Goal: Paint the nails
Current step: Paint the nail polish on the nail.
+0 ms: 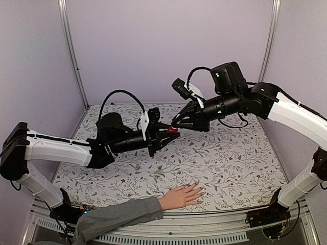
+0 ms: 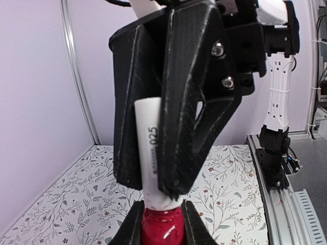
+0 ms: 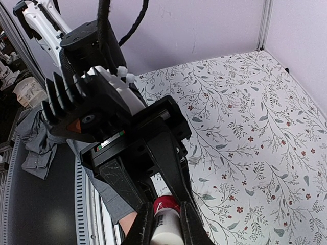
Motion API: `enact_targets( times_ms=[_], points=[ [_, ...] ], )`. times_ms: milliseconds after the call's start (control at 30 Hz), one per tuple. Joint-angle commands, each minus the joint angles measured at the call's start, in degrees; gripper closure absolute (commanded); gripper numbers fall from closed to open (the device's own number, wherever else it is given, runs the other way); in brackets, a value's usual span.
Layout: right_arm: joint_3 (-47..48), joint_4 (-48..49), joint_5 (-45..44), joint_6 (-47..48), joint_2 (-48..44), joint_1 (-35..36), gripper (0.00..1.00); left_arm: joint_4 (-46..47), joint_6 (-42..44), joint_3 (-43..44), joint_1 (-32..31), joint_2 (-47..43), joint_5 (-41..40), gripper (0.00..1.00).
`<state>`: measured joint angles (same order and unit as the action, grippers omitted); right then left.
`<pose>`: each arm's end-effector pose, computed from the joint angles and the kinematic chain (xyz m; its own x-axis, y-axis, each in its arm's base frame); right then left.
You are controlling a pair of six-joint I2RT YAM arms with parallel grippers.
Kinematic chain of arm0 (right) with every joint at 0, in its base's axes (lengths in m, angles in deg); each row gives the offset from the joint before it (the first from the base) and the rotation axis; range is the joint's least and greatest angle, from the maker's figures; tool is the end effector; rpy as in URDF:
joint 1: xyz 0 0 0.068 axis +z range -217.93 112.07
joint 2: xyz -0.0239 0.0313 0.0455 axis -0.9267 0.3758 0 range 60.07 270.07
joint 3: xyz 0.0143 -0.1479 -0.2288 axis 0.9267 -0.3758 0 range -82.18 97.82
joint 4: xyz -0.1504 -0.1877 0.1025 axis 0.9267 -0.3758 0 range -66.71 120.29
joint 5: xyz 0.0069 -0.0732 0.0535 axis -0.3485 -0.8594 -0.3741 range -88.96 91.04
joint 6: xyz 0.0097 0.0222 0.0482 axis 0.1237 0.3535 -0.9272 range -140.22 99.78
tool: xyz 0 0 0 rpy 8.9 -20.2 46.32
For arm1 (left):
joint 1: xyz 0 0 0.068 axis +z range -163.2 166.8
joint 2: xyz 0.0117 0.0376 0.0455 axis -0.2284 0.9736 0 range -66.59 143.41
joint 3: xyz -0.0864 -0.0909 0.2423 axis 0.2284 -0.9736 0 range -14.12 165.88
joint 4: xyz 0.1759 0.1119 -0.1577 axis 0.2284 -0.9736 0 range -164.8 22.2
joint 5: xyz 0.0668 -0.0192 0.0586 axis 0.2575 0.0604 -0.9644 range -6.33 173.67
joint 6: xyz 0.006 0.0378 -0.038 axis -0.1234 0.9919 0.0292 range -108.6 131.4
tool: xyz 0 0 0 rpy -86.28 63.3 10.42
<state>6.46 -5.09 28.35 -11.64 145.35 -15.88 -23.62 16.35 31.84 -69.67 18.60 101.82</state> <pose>0.1894 0.2694 0.3949 -0.1821 -0.4490 -0.8748 -0.9780 0.1748 0.1139 0.1747 -0.2837 0.2775 0.1306 -0.0488 -0.9902 0.9558 0.2715 0.1127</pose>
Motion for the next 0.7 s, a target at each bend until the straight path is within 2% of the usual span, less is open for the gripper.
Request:
enact_targets(
  times_ms=[0, 667],
  points=[
    [1.51, -0.69, -0.86, -0.23, -0.43, -0.11, 1.0, 0.72, 0.56, 1.81, -0.35, 0.89, -0.79, 1.0],
    [0.75, 1.71, -4.8, -0.05, -3.35, -0.11, 1.0, 0.68, -0.07, 2.5, -0.53, 2.26, -0.68, 1.0]
  ],
)
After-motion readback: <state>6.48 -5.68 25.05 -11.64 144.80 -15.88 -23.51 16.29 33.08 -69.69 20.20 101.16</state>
